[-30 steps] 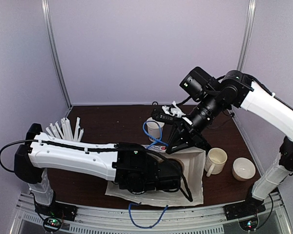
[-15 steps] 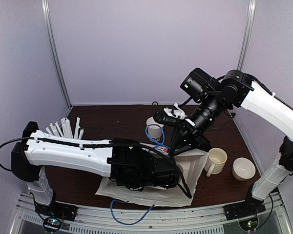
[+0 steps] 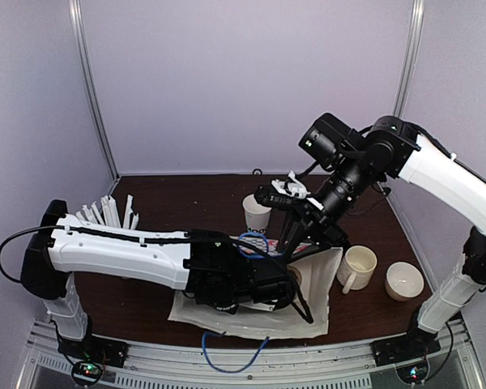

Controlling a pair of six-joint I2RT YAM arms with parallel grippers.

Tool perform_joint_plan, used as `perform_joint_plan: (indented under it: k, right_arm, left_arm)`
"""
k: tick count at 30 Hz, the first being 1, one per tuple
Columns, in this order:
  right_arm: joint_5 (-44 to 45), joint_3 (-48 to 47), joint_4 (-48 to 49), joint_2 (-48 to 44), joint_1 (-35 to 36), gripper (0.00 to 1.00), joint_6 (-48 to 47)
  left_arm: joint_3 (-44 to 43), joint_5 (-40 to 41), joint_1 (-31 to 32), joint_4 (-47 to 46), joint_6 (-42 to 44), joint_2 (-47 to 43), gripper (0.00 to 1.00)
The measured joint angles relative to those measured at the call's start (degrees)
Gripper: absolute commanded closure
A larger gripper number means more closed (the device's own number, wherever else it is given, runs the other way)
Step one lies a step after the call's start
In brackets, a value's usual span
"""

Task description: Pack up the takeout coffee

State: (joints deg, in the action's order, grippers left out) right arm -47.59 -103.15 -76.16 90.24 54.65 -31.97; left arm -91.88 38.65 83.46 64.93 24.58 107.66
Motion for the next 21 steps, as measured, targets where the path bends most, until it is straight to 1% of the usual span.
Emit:
perform_joint_plan:
  k: [5,7,9,13,16,21]
  right_arm:
    - [0.22,-2.45,-1.22,1.38,-2.67,0.39,-0.31]
    - [-0.70,-4.44,-2.25,1.97,-4.22,0.34,-0.26]
    - [-1.92,-7.15,-3.43,2.49,-6.71,0.31,-0.83]
    - [-4.44,-11.69,-5.07,2.60,-12.85,0.31,-1.22]
    - [-5.70,-12.15,-5.70,2.58,-16.06,0.30,-1.29]
    - [-7.76,-11.65,-6.95,2.60,-18.56,0.30,-1.99]
  left_arm:
    - [0.72,-1.01,-1.55,-1.51,0.74,0.00,0.42]
    - [0.72,-1.77,-2.95,-2.36,1.14,0.00,0.42]
    - [0.72,-2.84,-4.42,-3.04,1.57,0.00,0.41]
    - [0.15,-6.34,-7.26,-3.85,2.16,0.00,0.41]
    - [-2.40,-10.58,-9.70,-2.78,2.16,0.50,0.41]
    - [-7.72,-17.29,-13.49,-0.04,1.64,3.26,0.41]
